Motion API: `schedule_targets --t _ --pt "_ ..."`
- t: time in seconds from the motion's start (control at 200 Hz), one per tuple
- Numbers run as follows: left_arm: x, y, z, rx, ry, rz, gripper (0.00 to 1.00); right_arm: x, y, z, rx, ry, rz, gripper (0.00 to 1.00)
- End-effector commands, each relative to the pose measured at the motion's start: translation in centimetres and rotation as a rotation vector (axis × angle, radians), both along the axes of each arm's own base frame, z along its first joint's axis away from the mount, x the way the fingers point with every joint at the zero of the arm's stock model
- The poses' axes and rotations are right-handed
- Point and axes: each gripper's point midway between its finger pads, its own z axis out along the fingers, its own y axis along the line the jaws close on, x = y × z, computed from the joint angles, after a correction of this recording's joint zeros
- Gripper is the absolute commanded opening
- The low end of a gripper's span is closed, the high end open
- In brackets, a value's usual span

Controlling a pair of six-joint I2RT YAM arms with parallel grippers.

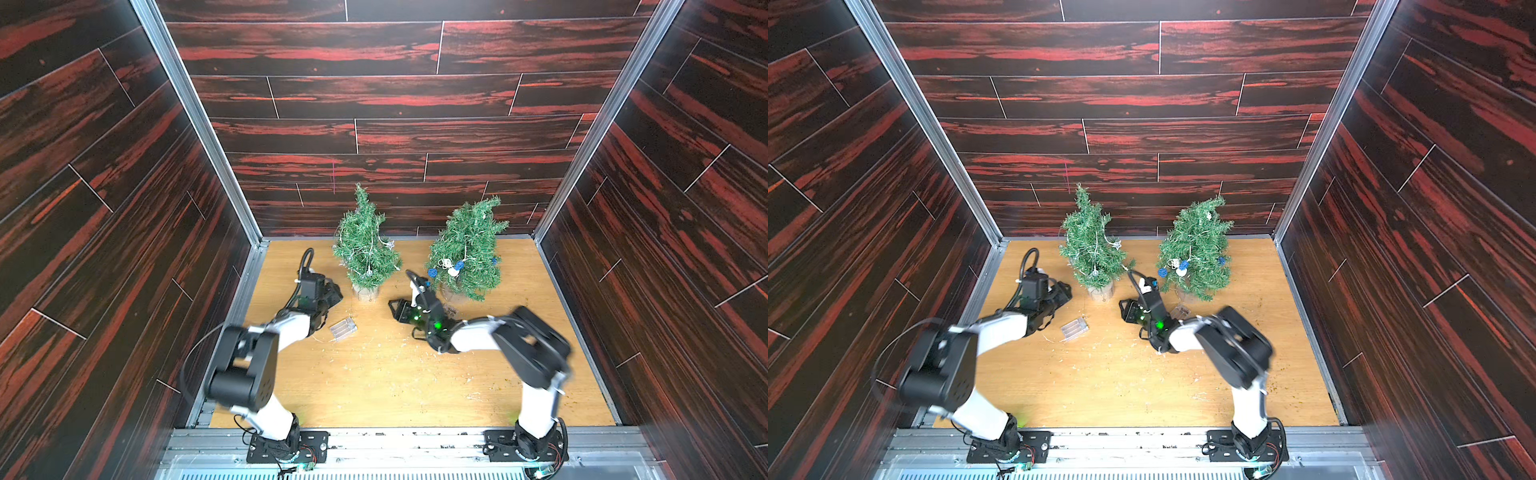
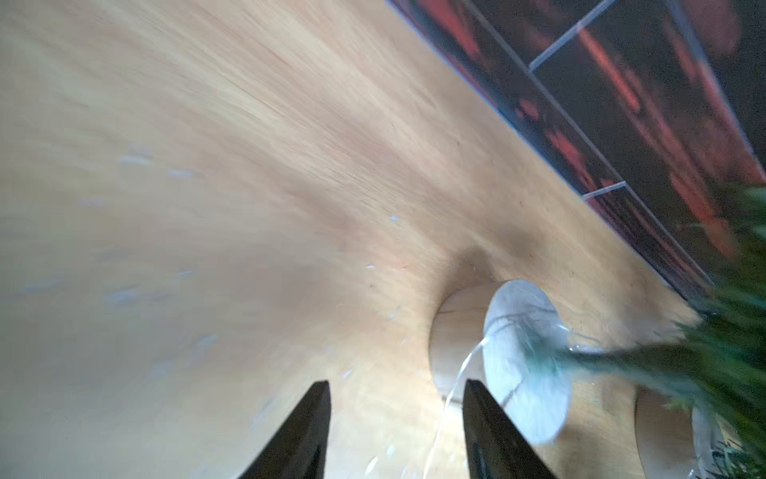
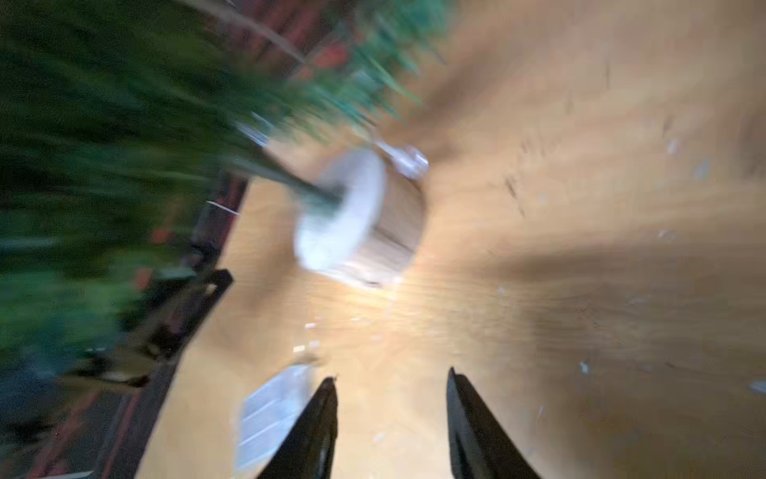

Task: Remove string lights from the small christmas tree
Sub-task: Pick up the light string from the Christmas tree.

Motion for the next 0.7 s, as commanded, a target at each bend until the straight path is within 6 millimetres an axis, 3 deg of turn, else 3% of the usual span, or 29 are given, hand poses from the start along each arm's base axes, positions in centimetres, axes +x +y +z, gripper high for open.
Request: schedule_targets --t 0.0,0.135,0.316,0.491,0.696 --pt "-2.8 3.0 0.2 0.073 0.028 0.137 0.55 -2.2 -0.1 3.4 -0.060 -0.048 0.056 0.47" --pt "-5.4 5.2 0.2 0.138 0.033 0.226 0.56 -4.0 -0.4 5.5 -0.150 -0.065 0.079 0.49" --pt "-7.3 6.3 -0.5 0.184 0.026 0.261 0.55 -4.3 -1.5 8.9 -0.272 -0.091 0.040 0.51" --pt "-6.6 4.8 0.4 0.119 -0.004 0.195 0.55 -3.4 -0.2 13.2 -0.281 -0.073 0.038 0.54" --pt "-6.8 4.7 -0.3 0.109 0.001 0.201 0.55 -1.4 2.3 15.7 -0.274 -0.085 0.042 0.54"
